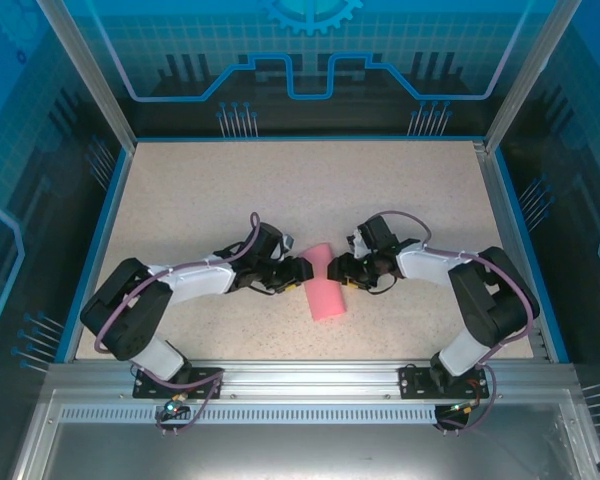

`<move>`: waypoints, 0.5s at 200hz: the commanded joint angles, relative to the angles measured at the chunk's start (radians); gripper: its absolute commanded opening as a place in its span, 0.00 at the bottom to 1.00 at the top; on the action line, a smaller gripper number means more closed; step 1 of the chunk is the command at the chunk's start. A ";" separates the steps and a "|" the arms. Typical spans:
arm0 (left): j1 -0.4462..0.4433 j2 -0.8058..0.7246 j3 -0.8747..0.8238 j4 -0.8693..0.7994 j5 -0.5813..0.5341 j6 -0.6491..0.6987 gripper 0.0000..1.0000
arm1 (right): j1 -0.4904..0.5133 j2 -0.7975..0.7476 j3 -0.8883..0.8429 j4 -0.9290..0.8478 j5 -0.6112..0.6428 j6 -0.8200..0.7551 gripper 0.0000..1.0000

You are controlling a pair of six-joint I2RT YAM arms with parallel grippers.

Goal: Fold a paper plane with a square sheet of paper (pick it up from the middle)
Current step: Fold a square sheet of paper at the center of the table.

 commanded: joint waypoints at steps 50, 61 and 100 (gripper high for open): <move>-0.033 -0.003 0.017 -0.035 -0.082 -0.011 0.57 | -0.040 0.029 0.020 0.037 -0.165 -0.055 0.57; -0.035 0.013 0.023 -0.026 -0.081 -0.020 0.54 | -0.041 0.049 0.034 0.033 -0.189 -0.068 0.57; -0.042 0.073 0.054 -0.017 -0.082 -0.032 0.42 | -0.040 0.086 0.061 0.035 -0.236 -0.093 0.57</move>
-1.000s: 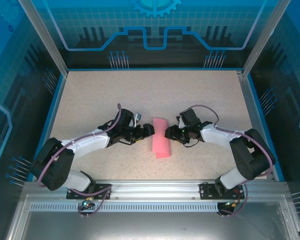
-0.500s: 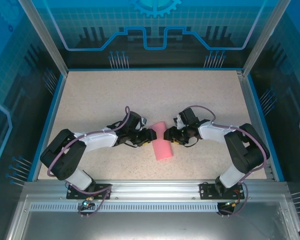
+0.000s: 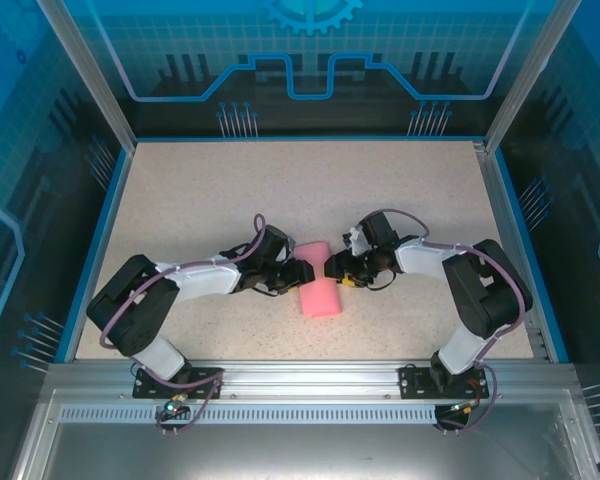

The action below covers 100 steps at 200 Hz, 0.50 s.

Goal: Fold a paper plane with a square sheet of paper (pick it up from the middle)
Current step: Fold a square sheet of paper at the center of the table.

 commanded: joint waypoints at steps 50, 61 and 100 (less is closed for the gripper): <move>-0.022 0.051 0.069 -0.015 -0.013 0.006 0.38 | -0.011 0.023 0.056 -0.038 -0.081 -0.072 0.49; -0.022 0.053 0.078 -0.024 -0.014 0.011 0.39 | -0.011 0.028 0.064 -0.048 -0.080 -0.070 0.45; -0.021 -0.026 0.094 -0.146 -0.117 0.030 0.47 | -0.013 0.009 0.077 -0.090 -0.030 -0.036 0.38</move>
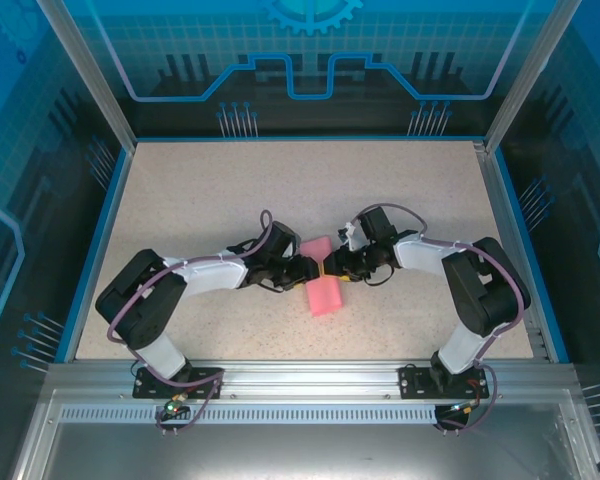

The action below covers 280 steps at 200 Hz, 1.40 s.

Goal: Fold a paper plane with a square sheet of paper (pick it up from the middle)
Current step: Fold a square sheet of paper at the center of the table.

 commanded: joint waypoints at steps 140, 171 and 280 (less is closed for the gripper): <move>0.205 -0.294 0.042 -0.281 -0.068 0.098 0.62 | 0.088 0.074 0.153 0.157 0.184 0.404 0.37; 0.207 -0.268 0.044 -0.257 -0.044 0.108 0.65 | 0.095 0.104 0.148 0.068 0.243 0.359 0.42; 0.261 -0.450 -0.129 -0.040 -0.055 0.086 0.98 | 0.078 0.114 0.265 -0.278 0.311 0.109 0.60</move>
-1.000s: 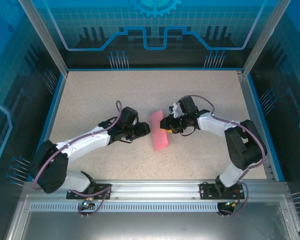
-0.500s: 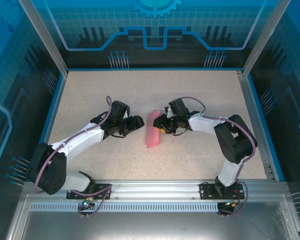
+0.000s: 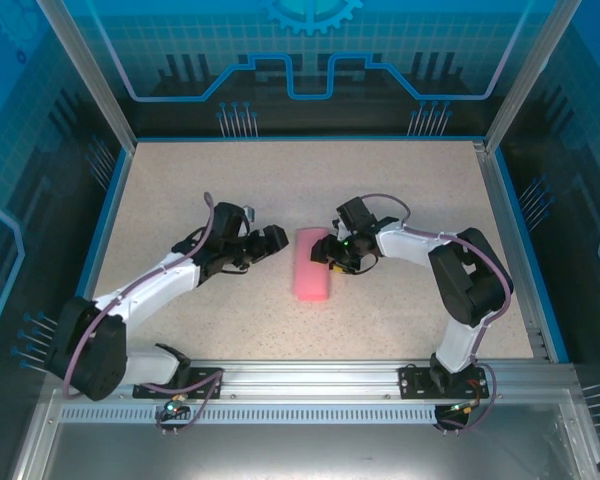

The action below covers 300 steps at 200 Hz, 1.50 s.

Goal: Fold a paper plane with a square sheet of paper (pick it up from the middle)
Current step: Fold a square sheet of paper at the center of the table, then hold the square sheet of paper at the center of the table.

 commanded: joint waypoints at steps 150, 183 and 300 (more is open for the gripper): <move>0.033 -0.154 -0.059 0.041 -0.047 0.065 0.98 | -0.005 0.121 0.149 -0.244 0.095 -0.095 0.65; 0.034 -0.154 -0.066 0.051 -0.034 0.065 0.98 | 0.001 0.133 0.165 -0.254 0.093 -0.098 0.68; 0.033 -0.107 -0.058 0.073 0.024 0.064 0.98 | 0.021 0.201 0.207 -0.335 0.174 -0.088 0.78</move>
